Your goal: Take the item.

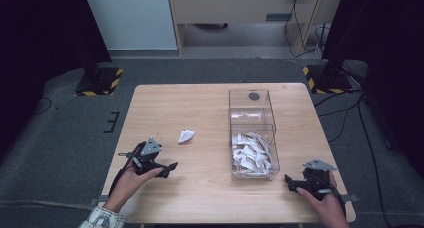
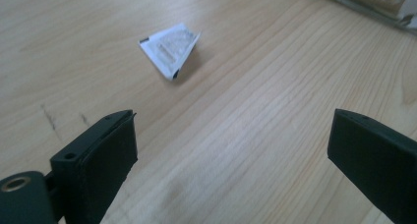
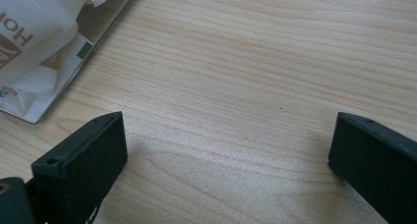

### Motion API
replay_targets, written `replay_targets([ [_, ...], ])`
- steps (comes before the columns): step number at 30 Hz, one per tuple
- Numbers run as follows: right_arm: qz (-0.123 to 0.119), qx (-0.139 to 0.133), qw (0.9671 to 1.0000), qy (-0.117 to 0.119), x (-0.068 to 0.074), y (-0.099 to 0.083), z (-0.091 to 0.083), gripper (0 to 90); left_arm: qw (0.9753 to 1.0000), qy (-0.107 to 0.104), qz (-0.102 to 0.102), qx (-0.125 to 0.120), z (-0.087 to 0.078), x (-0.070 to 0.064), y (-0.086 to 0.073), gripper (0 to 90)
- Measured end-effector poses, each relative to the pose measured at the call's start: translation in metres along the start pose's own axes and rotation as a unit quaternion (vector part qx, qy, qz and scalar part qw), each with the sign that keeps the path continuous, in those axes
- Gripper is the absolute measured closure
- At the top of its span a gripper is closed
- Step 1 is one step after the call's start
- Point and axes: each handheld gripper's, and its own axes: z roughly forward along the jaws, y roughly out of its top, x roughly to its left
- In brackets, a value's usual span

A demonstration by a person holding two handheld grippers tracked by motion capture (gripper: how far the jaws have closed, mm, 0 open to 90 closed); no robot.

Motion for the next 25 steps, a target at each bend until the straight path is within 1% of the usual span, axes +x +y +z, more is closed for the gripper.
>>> replay_targets([
  [2, 0.000, 0.000, 1.0000, 0.000, 0.000, 0.000, 0.000, 1.6, 0.9999, -0.001, 0.004, 0.012, 0.001, 0.003, -0.007, 3.8],
  [4, 0.000, -0.001, 1.0000, -0.001, 0.000, 0.000, 0.000, 1.6, 0.9998, 0.000, 0.001, 0.021, 0.004, 0.008, -0.014, 3.8],
  [6, 0.001, -0.001, 1.0000, -0.001, 0.000, 0.000, 0.000, 1.6, 0.9994, 0.008, -0.003, 0.035, 0.007, 0.013, -0.020, 3.9],
  [8, 0.001, -0.001, 1.0000, -0.001, 0.000, 0.000, 0.000, 1.6, 0.9990, 0.009, -0.011, 0.042, 0.011, 0.016, -0.025, 4.0],
  [10, 0.000, -0.001, 1.0000, -0.001, 0.000, 0.000, 0.000, 1.6, 0.9987, 0.012, -0.012, 0.049, 0.014, 0.018, -0.029, 4.0],
  [13, 0.001, -0.001, 1.0000, -0.001, 0.000, 0.000, 0.000, 1.6, 0.9990, 0.009, -0.017, 0.042, 0.015, 0.021, -0.032, 2.3],
  [16, 0.000, 0.000, 1.0000, 0.000, 0.000, 0.000, 0.000, 1.6, 0.9992, 0.010, -0.022, 0.032, 0.016, 0.021, -0.035, 0.8],
  [25, 0.001, 0.000, 1.0000, 0.000, 0.001, 0.000, 0.000, 1.6, 0.9992, 0.009, -0.022, 0.032, 0.016, 0.021, -0.035, 0.7],
])
